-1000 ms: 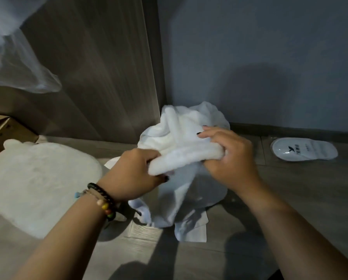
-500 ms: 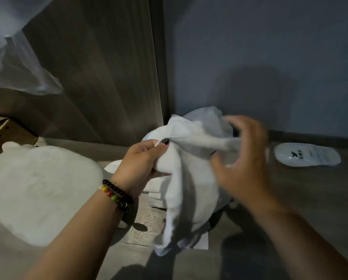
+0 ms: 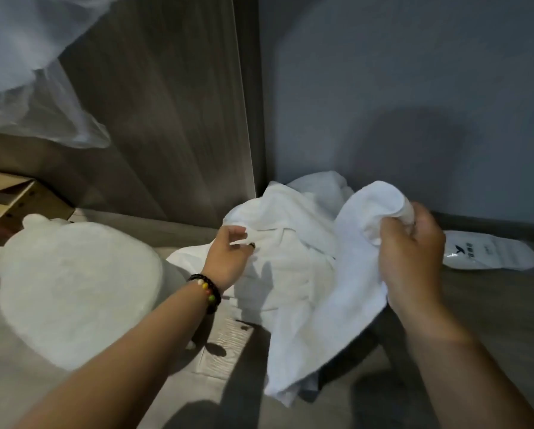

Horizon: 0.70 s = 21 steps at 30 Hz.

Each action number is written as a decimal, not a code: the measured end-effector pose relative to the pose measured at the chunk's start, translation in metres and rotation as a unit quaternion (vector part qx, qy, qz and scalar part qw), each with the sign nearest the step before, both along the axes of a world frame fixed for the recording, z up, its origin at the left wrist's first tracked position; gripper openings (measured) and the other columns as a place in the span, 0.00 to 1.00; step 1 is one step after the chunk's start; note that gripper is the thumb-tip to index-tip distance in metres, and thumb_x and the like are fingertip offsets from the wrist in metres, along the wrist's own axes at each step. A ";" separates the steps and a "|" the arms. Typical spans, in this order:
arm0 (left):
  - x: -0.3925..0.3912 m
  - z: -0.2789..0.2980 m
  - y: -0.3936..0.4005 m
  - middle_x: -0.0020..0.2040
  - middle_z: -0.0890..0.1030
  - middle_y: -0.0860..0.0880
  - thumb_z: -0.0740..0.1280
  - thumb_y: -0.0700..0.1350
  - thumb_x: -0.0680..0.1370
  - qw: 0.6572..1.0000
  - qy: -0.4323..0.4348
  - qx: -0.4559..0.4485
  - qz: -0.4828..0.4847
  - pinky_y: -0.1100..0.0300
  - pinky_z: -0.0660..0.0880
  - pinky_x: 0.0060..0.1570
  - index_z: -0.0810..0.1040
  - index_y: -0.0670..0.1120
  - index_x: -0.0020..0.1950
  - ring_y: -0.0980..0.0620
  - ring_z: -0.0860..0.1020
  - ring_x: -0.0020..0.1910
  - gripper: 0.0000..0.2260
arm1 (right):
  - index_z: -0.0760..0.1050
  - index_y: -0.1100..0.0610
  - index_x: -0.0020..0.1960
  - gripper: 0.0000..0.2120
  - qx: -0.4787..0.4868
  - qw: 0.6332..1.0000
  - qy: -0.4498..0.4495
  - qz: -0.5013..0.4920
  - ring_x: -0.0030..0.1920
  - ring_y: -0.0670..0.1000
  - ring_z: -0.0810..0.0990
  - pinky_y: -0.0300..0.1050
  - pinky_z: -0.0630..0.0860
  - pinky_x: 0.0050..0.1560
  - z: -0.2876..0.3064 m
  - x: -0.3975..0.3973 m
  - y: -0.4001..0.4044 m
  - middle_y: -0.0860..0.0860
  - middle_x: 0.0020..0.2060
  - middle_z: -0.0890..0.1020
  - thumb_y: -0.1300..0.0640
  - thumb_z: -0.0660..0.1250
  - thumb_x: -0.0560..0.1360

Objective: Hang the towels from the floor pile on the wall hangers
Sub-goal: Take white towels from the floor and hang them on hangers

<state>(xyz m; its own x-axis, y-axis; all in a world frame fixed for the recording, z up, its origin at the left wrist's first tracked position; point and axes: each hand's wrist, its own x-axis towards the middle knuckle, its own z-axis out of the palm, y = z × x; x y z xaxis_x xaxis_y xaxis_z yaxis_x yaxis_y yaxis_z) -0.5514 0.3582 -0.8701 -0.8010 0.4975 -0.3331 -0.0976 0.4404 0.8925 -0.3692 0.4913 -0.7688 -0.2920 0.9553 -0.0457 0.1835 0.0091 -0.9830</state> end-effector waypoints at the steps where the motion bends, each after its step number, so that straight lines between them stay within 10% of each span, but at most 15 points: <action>1: -0.003 -0.013 0.004 0.63 0.74 0.46 0.68 0.37 0.76 0.996 0.066 -0.043 -0.030 0.54 0.74 0.58 0.70 0.44 0.64 0.44 0.75 0.63 0.18 | 0.75 0.47 0.46 0.14 -0.024 1.000 0.006 -0.016 0.41 0.39 0.78 0.40 0.73 0.42 0.004 0.001 0.002 0.44 0.43 0.80 0.65 0.58 0.74; 7: -0.025 -0.047 0.065 0.75 0.57 0.41 0.72 0.51 0.73 0.893 0.324 -0.237 -0.203 0.47 0.58 0.72 0.47 0.49 0.79 0.39 0.58 0.73 0.44 | 0.76 0.55 0.49 0.07 -0.050 0.997 -0.057 0.008 0.43 0.53 0.76 0.44 0.69 0.39 0.009 0.005 -0.005 0.51 0.43 0.78 0.60 0.60 0.75; 11: -0.027 -0.063 0.096 0.68 0.68 0.43 0.66 0.54 0.76 0.826 0.346 -0.363 -0.258 0.46 0.66 0.62 0.59 0.51 0.74 0.40 0.67 0.66 0.30 | 0.72 0.48 0.53 0.12 -0.055 0.987 -0.130 0.075 0.40 0.41 0.75 0.32 0.66 0.29 0.016 0.013 -0.019 0.42 0.43 0.77 0.47 0.69 0.72; 21: 0.000 0.023 0.073 0.47 0.77 0.47 0.68 0.42 0.75 0.972 0.232 -0.032 -0.013 0.57 0.72 0.47 0.75 0.45 0.47 0.48 0.75 0.46 0.03 | 0.71 0.51 0.58 0.17 0.036 0.958 -0.255 0.123 0.45 0.44 0.71 0.30 0.64 0.36 0.009 0.024 -0.016 0.42 0.43 0.72 0.46 0.70 0.73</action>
